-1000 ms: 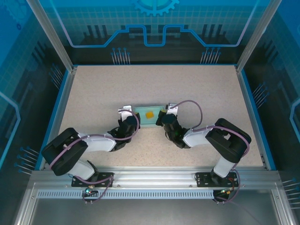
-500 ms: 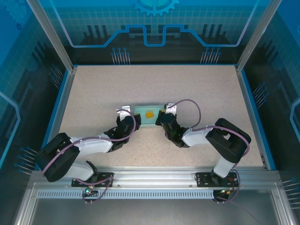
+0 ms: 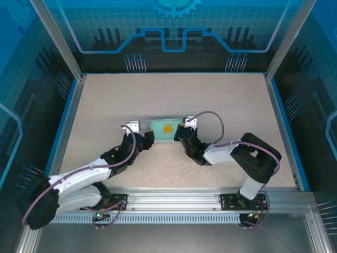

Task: Fold the paper box

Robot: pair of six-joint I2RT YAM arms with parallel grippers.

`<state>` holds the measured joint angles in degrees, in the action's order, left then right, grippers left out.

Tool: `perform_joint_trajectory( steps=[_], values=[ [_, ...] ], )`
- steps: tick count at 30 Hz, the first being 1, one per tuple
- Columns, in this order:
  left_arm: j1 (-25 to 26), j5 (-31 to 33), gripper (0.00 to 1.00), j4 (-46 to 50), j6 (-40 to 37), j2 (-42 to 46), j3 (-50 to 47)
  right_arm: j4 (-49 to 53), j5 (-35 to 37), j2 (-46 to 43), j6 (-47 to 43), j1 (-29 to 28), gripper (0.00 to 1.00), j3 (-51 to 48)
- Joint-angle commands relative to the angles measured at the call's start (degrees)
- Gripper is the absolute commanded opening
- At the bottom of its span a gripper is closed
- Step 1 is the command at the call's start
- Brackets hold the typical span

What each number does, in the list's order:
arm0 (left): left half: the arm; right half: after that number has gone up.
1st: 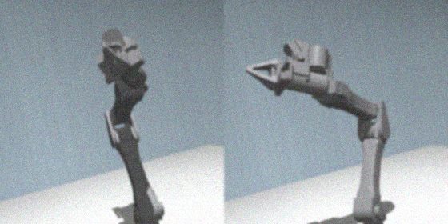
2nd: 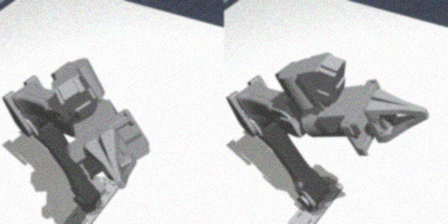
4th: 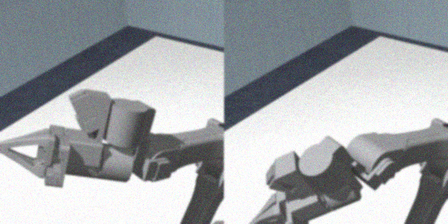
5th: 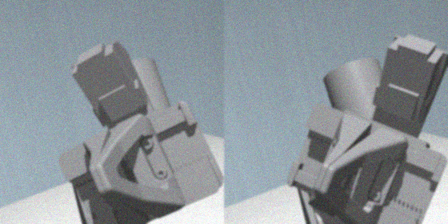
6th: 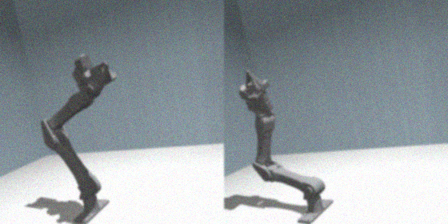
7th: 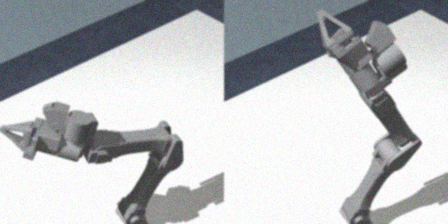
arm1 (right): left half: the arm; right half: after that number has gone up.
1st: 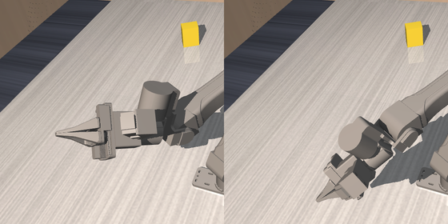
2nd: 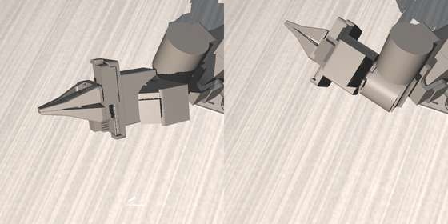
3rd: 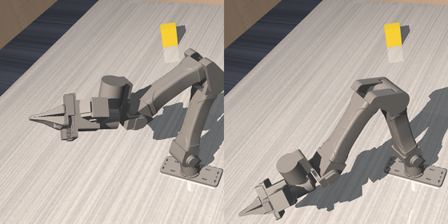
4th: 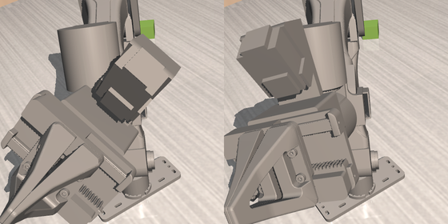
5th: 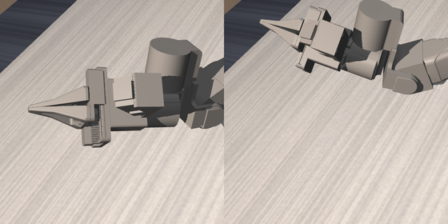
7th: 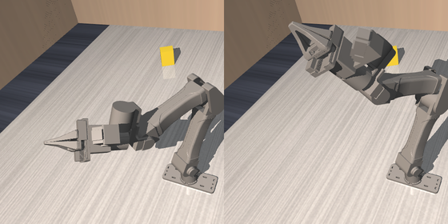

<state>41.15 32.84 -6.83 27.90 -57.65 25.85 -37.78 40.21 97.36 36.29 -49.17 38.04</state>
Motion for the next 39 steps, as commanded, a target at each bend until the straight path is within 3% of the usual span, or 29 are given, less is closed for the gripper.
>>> perform_joint_trajectory(
  steps=[1, 5, 10, 20, 39],
  values=[
    [-1.6, -4.8, 0.71, 8.0, -2.0, 4.4, 4.3, 6.5, -0.1, 2.0, -0.5, -0.9, 0.00, 0.0],
    [-6.9, -14.2, 0.71, 12.0, -3.2, 2.8, 11.7, 6.5, -0.1, 2.1, -0.7, -0.9, 0.00, 0.0],
    [-12.5, -25.9, 0.71, 12.6, -5.2, -5.8, 21.9, 6.6, -0.2, 2.5, -0.8, -0.9, 0.00, 0.4],
    [-13.8, -39.1, 0.71, 20.2, -10.8, -30.0, 43.4, 6.8, -0.2, 2.3, -1.2, -0.9, 0.00, 0.7],
    [-13.7, -46.9, 0.69, 21.7, -8.3, -35.8, 40.9, 7.9, -0.1, 2.6, -1.8, -0.8, 0.00, 1.1]
  ],
)
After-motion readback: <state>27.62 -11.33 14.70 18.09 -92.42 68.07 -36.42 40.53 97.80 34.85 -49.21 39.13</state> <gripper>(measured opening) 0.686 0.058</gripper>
